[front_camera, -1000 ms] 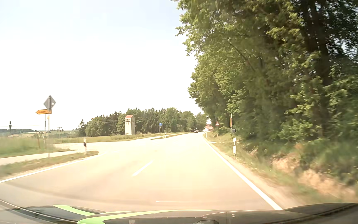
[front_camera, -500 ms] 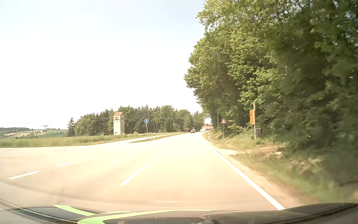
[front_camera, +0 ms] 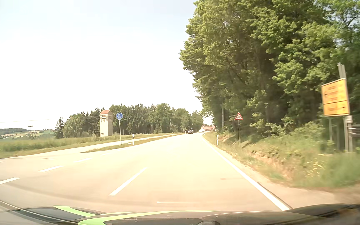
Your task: Follow the waypoints while adhering to traffic rules and regulations
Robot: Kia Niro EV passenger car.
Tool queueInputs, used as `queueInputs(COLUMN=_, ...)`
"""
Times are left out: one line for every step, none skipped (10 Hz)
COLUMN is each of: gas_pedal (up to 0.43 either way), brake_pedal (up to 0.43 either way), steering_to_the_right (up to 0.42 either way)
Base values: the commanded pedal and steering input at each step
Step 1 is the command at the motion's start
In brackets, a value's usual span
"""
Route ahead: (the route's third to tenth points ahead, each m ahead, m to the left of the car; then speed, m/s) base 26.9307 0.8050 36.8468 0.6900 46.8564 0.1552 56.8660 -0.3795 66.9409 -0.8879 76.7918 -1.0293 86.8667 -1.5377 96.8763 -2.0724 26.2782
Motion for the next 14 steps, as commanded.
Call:
queueInputs(gas_pedal=0.000, brake_pedal=0.110, steering_to_the_right=0.005)
queueInputs(gas_pedal=0.000, brake_pedal=0.104, steering_to_the_right=0.005)
queueInputs(gas_pedal=0.000, brake_pedal=0.085, steering_to_the_right=0.004)
queueInputs(gas_pedal=0.000, brake_pedal=0.073, steering_to_the_right=0.004)
queueInputs(gas_pedal=0.000, brake_pedal=0.000, steering_to_the_right=0.005)
queueInputs(gas_pedal=0.000, brake_pedal=0.000, steering_to_the_right=0.005)
queueInputs(gas_pedal=0.000, brake_pedal=0.000, steering_to_the_right=0.006)
queueInputs(gas_pedal=0.000, brake_pedal=0.000, steering_to_the_right=0.006)
queueInputs(gas_pedal=0.000, brake_pedal=0.000, steering_to_the_right=0.006)
queueInputs(gas_pedal=0.000, brake_pedal=0.000, steering_to_the_right=0.005)
queueInputs(gas_pedal=0.000, brake_pedal=0.000, steering_to_the_right=0.005)
queueInputs(gas_pedal=0.000, brake_pedal=0.000, steering_to_the_right=0.005)
queueInputs(gas_pedal=0.000, brake_pedal=0.000, steering_to_the_right=0.005)
queueInputs(gas_pedal=0.000, brake_pedal=0.000, steering_to_the_right=0.003)
